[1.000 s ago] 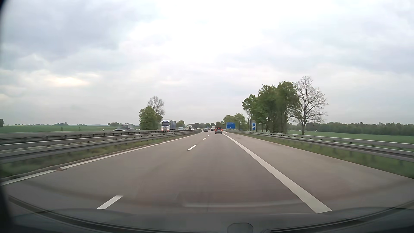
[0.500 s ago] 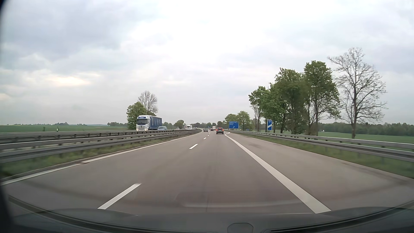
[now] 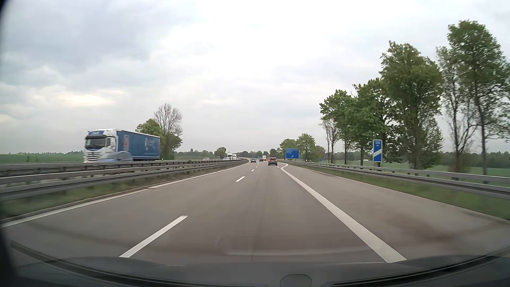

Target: Follow the waypoints while adhering to traffic rules and regulations

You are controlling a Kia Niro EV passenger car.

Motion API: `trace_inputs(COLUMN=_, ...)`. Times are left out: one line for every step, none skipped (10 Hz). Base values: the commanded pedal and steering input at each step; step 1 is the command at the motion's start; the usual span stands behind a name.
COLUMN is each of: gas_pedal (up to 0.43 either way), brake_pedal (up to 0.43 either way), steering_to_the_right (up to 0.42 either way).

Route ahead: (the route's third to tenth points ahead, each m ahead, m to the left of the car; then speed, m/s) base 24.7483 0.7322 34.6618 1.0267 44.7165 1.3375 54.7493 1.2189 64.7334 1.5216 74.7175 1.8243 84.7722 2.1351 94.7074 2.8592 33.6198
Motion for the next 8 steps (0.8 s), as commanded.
trace_inputs(gas_pedal=0.220, brake_pedal=0.000, steering_to_the_right=-0.004)
trace_inputs(gas_pedal=0.220, brake_pedal=0.000, steering_to_the_right=-0.004)
trace_inputs(gas_pedal=0.220, brake_pedal=0.000, steering_to_the_right=-0.004)
trace_inputs(gas_pedal=0.220, brake_pedal=0.000, steering_to_the_right=-0.004)
trace_inputs(gas_pedal=0.220, brake_pedal=0.000, steering_to_the_right=-0.004)
trace_inputs(gas_pedal=0.220, brake_pedal=0.000, steering_to_the_right=-0.004)
trace_inputs(gas_pedal=0.220, brake_pedal=0.000, steering_to_the_right=-0.004)
trace_inputs(gas_pedal=0.220, brake_pedal=0.000, steering_to_the_right=-0.004)
